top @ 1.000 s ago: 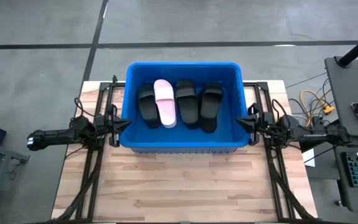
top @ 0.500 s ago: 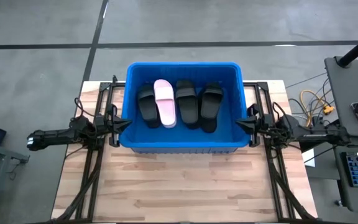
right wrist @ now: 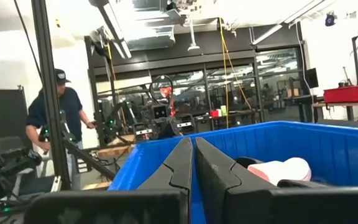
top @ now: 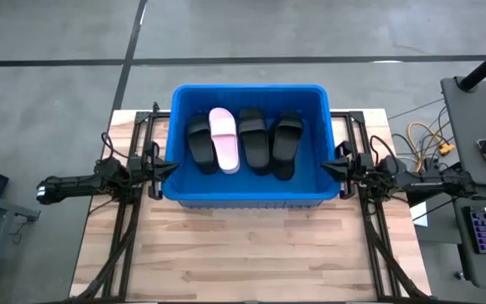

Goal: Pick and place slides into bin
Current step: Return to Home Position

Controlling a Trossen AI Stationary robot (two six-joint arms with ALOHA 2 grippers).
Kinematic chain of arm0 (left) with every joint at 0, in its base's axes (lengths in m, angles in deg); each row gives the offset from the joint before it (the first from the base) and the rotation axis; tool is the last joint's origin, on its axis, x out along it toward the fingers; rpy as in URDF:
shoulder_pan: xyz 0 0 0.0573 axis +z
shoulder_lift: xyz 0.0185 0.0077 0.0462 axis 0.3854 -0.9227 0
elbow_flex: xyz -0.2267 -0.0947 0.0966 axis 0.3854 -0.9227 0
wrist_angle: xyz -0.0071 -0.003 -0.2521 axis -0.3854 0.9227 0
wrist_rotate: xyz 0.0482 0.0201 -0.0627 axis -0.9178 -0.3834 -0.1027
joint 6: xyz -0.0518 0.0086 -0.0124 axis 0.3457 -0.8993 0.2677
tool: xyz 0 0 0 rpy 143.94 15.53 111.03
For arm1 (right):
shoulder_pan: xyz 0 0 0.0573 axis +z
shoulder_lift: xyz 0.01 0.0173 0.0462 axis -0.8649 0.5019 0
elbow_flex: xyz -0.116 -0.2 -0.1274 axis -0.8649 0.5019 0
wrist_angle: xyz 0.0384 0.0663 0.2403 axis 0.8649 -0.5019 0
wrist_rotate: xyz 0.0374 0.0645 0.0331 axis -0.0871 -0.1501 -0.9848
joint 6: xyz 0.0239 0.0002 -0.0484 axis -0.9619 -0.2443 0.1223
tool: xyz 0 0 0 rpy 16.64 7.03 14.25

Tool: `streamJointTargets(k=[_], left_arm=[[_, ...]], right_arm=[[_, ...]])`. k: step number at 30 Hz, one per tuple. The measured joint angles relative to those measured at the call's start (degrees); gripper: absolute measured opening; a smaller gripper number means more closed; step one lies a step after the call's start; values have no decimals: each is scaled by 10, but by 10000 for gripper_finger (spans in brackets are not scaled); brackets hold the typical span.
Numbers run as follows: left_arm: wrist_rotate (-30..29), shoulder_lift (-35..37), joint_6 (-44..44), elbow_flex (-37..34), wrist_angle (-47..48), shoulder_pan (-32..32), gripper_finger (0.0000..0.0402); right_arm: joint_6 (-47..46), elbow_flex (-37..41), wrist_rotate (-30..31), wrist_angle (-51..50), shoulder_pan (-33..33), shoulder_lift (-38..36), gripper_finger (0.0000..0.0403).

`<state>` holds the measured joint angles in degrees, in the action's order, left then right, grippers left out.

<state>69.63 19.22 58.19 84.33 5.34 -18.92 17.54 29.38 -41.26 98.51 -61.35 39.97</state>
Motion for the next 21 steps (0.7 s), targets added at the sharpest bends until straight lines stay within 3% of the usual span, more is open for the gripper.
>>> streamJointTargets(k=[21], left_arm=[[0,0,0,0,0,0,0]], right_arm=[[22,-2,2,3,0,0,9]])
